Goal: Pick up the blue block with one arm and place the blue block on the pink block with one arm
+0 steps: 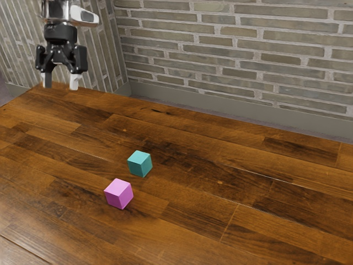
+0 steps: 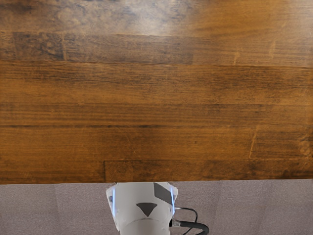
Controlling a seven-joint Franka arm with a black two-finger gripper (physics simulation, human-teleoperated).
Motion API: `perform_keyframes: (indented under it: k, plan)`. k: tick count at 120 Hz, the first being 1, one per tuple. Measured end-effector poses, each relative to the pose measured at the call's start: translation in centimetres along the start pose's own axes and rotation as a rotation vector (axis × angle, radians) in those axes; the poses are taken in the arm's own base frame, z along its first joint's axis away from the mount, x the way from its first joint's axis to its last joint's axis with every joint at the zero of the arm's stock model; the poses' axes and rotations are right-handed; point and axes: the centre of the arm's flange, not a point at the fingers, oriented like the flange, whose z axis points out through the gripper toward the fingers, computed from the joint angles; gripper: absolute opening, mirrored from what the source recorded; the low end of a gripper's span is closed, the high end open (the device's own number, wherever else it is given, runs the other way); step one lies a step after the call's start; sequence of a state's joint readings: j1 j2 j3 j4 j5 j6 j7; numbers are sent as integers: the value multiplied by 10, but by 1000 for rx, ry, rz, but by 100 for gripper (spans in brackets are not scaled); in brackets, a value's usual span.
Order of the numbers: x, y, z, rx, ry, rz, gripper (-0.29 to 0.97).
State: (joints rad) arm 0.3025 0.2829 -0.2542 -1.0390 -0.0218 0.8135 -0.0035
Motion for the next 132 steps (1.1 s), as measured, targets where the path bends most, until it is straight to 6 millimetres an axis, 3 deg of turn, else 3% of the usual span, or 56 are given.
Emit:
perform_keyframes:
  k: [14,16,19,25,30,34,41,45,48,57,61,67,89,108,132]
  plan:
    - [25,-3,-15,-7,194,0,68]
    - [17,-3,-25,-5,237,-2,68]
    - [-17,4,-52,10,344,-3,68]
    - [-93,45,-97,89,552,25,68]
    - [-129,91,-111,156,651,87,68]
    - [-138,127,-110,193,680,152,68]
    - [-119,180,-91,232,643,256,68]
    - [-87,186,-79,241,602,265,67]
    - [-58,166,-72,239,569,224,67]
    - [31,69,-40,208,464,63,67]
    - [59,48,-25,197,439,39,68]
    - [88,31,-11,188,425,24,68]
    - [148,11,19,175,434,26,68]
    - [211,7,66,201,424,29,68]
    - [252,5,132,179,413,62,68]
